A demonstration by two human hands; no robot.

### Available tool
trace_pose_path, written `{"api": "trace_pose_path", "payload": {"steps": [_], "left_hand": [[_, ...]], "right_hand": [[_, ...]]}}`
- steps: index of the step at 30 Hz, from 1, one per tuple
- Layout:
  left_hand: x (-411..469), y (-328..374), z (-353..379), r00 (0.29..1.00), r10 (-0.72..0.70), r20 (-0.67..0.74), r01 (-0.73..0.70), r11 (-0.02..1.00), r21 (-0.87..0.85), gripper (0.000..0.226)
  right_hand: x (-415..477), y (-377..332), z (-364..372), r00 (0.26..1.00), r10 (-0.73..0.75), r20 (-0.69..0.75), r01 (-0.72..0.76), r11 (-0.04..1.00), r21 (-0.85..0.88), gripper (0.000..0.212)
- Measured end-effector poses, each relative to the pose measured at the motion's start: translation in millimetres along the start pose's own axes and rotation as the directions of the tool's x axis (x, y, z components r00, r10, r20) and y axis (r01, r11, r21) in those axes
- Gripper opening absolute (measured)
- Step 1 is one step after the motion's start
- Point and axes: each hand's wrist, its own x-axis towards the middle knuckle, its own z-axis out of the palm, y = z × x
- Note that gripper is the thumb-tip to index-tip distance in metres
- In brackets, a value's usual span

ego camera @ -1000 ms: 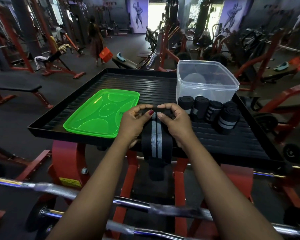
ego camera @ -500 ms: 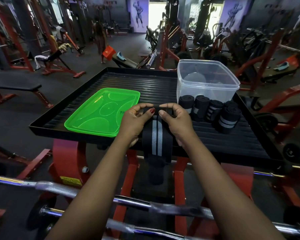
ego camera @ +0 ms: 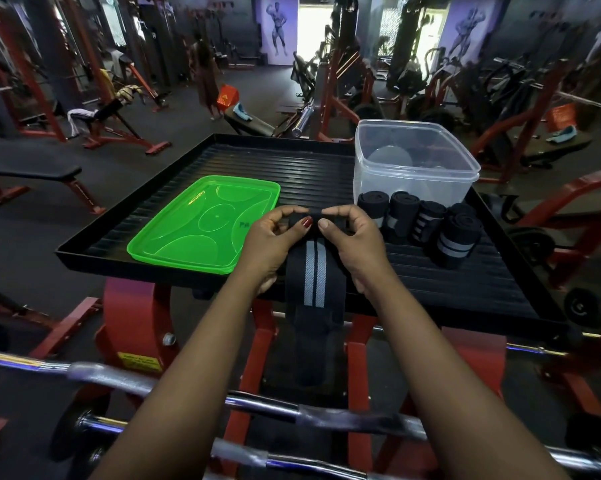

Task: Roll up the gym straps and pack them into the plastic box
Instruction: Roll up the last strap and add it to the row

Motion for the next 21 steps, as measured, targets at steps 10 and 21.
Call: {"api": "trace_pose_path", "payload": {"steps": [10,21], "left_hand": [[-2.2,-0.8,-1.1,0.998,0.046,-0.031,-0.046,0.999,0.025,0.027],[0.6,-4.0,-1.1,0.998,0.006,-0.063,-0.007,1.000,-0.010,0.028]], "right_hand": [[0.4,2.2,1.2,1.000,0.011,0.007,-0.011,1.000,-0.002,0.011],[1.0,3.3,0.6,0.997,0.075,0.009,-0.075,0.997,0.014,0.004]]}}
